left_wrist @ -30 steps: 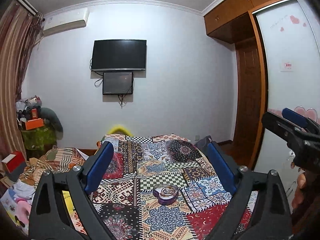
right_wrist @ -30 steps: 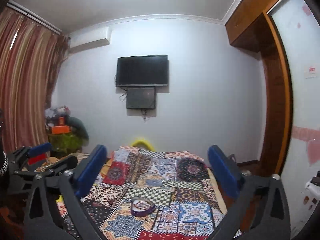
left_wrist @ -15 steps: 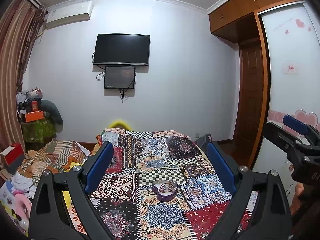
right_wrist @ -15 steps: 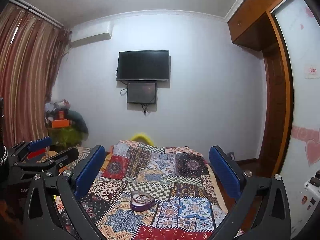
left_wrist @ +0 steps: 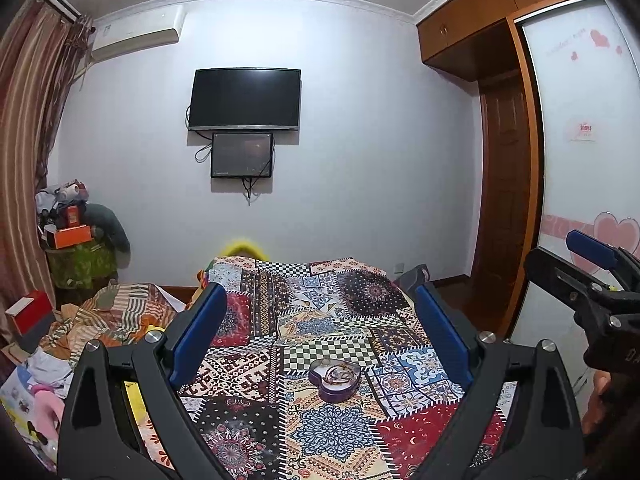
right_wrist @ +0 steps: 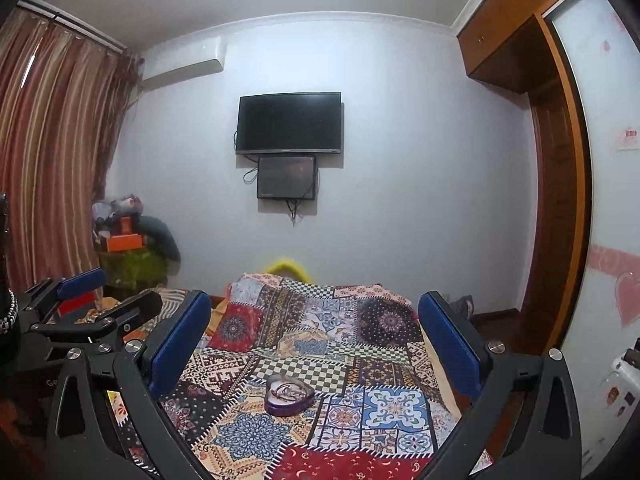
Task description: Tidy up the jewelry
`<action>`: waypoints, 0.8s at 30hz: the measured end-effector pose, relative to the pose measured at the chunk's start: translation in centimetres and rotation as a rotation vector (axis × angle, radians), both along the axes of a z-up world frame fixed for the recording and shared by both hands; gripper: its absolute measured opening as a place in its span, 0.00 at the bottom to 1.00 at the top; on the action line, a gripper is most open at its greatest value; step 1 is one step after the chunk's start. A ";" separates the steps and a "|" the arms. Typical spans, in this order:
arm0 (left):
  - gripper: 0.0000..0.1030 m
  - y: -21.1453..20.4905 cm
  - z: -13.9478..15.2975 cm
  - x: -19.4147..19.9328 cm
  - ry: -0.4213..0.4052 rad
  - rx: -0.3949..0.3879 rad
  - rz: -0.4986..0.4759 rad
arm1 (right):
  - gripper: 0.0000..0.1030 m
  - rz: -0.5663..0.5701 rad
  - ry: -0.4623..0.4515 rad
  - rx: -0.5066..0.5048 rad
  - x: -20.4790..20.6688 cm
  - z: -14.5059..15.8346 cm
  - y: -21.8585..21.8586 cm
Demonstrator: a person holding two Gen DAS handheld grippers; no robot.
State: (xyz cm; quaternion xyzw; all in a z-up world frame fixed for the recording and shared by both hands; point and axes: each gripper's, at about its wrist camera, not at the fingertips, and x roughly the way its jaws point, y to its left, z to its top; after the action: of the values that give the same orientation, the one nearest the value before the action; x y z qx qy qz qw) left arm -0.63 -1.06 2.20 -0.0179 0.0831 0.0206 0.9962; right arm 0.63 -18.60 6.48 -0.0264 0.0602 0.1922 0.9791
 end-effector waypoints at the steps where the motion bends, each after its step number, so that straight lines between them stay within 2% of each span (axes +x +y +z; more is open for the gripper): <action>1: 0.92 0.0 0.0 0.1 0.001 -0.002 -0.001 | 1.00 0.000 0.000 0.000 0.0 0.0 0.0; 24: 0.93 0.1 -0.3 0.4 0.009 -0.009 0.000 | 1.00 -0.001 0.024 0.013 0.2 0.1 -0.3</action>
State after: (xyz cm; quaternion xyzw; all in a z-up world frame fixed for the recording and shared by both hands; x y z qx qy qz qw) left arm -0.23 -0.98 1.93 -0.0222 0.0875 0.0201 0.9957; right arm 0.81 -18.87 6.55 -0.0178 0.0709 0.1926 0.9785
